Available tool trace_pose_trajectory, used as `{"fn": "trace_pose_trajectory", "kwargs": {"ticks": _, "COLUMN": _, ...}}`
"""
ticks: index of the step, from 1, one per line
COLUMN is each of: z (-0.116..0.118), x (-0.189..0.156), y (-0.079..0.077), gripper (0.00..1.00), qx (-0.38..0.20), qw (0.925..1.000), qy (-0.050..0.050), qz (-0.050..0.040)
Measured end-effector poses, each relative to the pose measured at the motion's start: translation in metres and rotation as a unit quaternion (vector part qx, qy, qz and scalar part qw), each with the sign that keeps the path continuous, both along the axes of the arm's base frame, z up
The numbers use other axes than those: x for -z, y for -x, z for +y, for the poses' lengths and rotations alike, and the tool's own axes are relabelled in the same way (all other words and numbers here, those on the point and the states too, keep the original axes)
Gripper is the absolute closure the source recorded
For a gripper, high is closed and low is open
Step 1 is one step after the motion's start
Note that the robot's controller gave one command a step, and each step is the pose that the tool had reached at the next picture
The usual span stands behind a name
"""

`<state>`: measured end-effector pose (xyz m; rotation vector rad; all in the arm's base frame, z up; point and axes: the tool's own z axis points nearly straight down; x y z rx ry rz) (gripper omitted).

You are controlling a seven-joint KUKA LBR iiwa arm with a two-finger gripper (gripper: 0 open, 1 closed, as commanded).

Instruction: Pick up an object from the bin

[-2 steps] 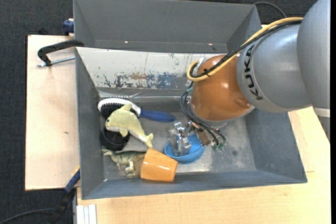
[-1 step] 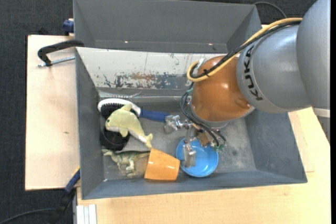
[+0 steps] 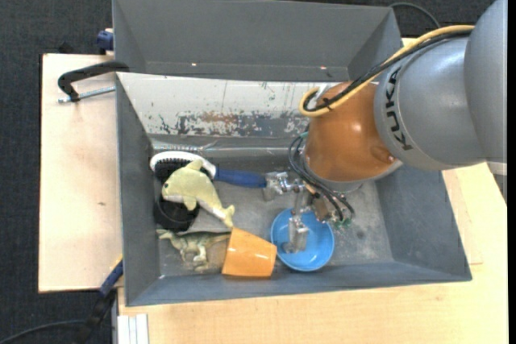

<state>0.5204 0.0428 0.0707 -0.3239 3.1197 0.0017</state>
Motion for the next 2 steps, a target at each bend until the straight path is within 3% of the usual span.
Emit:
{"fn": "trace_pose_trajectory", "kwargs": {"ticks": 1, "z": 0.000, "x": 0.000, "y": 0.000, "gripper": 1.00, "qx": 0.000, "qw": 1.0000, "qy": 0.000, "qz": 0.0000}}
{"fn": "trace_pose_trajectory", "kwargs": {"ticks": 2, "z": 0.007, "x": -0.159, "y": 0.016, "gripper": 1.00, "qx": -0.027, "qw": 0.9996, "qy": 0.000, "qz": -0.0045}}
